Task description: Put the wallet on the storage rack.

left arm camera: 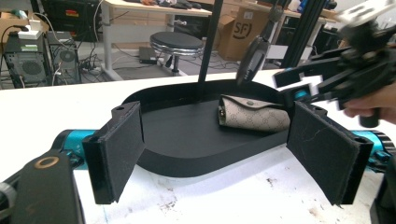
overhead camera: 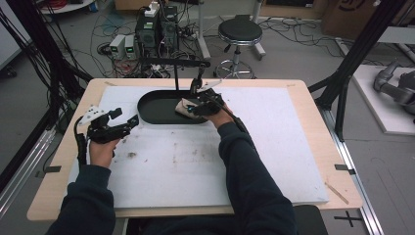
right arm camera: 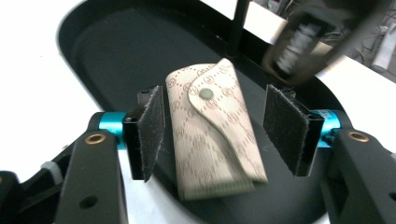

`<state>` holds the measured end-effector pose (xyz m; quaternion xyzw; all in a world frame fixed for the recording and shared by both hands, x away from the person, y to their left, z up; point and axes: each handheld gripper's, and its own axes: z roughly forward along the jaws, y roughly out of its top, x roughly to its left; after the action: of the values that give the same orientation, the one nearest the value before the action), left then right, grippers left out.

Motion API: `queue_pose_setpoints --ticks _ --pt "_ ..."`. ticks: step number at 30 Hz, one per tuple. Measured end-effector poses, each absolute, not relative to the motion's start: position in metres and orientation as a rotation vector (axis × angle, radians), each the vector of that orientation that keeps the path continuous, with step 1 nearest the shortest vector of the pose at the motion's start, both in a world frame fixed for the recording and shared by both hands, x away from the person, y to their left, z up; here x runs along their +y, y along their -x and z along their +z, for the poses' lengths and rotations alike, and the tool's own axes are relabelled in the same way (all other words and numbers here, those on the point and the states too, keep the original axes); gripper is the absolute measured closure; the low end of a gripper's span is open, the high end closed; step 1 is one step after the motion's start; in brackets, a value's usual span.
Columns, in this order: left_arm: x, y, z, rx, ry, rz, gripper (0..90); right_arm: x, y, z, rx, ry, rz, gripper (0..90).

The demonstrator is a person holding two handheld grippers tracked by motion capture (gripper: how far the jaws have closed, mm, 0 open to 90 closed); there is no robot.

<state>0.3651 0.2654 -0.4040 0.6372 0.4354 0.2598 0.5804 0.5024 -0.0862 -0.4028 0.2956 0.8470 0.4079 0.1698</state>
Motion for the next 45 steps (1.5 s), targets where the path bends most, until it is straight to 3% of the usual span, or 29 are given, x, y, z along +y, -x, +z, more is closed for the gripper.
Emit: queue_pose_setpoints --ticks 4,12,28,45 --pt "0.264 -0.365 -0.404 1.011 -1.493 0.604 18.7 -0.122 -0.491 -0.396 2.365 -0.848 1.207 36.7" --pt "0.265 -0.366 -0.405 1.021 -1.495 0.603 18.7 -0.196 -0.463 -0.382 2.257 -0.938 1.213 20.8" --pt "0.259 -0.368 -0.406 1.014 -1.506 0.615 18.7 -0.31 -0.381 -0.403 2.116 -1.048 1.171 20.2" --pt "0.256 -0.365 -0.404 0.983 -1.502 0.615 18.9 -0.321 -0.362 -0.398 2.048 -1.021 1.146 20.2"
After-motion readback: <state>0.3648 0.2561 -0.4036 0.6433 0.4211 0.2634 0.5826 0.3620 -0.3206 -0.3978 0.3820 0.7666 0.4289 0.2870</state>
